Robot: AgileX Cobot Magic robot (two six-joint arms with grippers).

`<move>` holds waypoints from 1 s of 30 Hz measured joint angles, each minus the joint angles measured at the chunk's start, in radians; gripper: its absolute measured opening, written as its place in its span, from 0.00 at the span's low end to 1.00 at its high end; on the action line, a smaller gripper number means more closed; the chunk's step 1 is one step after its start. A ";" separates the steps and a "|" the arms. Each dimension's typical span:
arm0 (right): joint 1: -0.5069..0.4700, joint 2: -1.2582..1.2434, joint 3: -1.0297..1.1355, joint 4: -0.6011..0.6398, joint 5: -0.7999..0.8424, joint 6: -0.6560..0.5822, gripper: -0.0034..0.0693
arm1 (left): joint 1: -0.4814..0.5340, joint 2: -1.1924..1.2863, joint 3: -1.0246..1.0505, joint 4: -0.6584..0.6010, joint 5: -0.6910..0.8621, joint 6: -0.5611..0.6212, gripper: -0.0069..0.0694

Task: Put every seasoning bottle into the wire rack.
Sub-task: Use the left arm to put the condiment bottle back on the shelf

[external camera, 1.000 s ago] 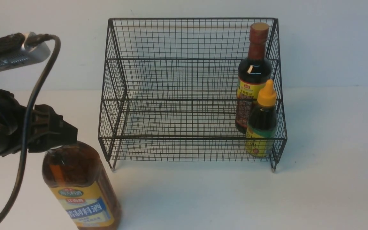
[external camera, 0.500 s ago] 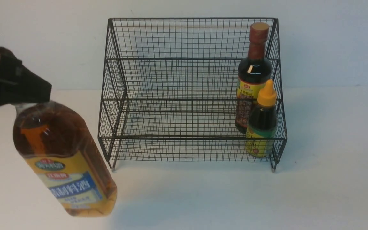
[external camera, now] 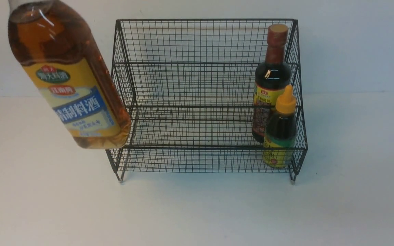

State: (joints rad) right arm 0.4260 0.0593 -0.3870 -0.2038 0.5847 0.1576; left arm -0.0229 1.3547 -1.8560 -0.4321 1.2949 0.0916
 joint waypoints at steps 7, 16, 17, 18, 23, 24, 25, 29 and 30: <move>0.000 0.000 0.000 -0.009 0.001 0.000 0.03 | -0.033 0.149 -0.219 0.027 0.000 -0.021 0.51; 0.000 0.000 0.000 -0.023 0.003 0.000 0.03 | -0.127 0.299 -0.319 0.035 -0.012 -0.041 0.51; 0.000 0.000 0.000 -0.023 0.003 0.000 0.03 | -0.133 0.315 -0.319 0.042 -0.016 -0.042 0.51; 0.000 0.000 0.000 -0.023 0.003 0.000 0.03 | -0.138 0.324 -0.319 0.048 -0.022 -0.042 0.51; 0.000 0.000 0.000 -0.023 0.003 0.000 0.03 | -0.158 0.361 -0.319 0.089 -0.080 -0.038 0.51; 0.000 0.000 0.000 -0.023 0.003 0.000 0.03 | -0.161 0.363 -0.319 0.093 -0.105 -0.038 0.51; 0.000 0.000 0.000 -0.023 0.003 0.000 0.03 | -0.162 0.364 -0.319 0.096 -0.117 -0.038 0.51; 0.000 0.000 0.005 -0.024 0.003 0.000 0.03 | -0.169 0.367 -0.319 0.097 -0.192 -0.037 0.51; 0.000 0.000 0.007 -0.024 0.003 0.000 0.03 | -0.169 0.370 -0.319 0.094 -0.208 -0.034 0.51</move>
State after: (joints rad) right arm 0.4260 0.0593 -0.3801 -0.2278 0.5874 0.1576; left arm -0.1916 1.7243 -2.1749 -0.3380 1.0873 0.0572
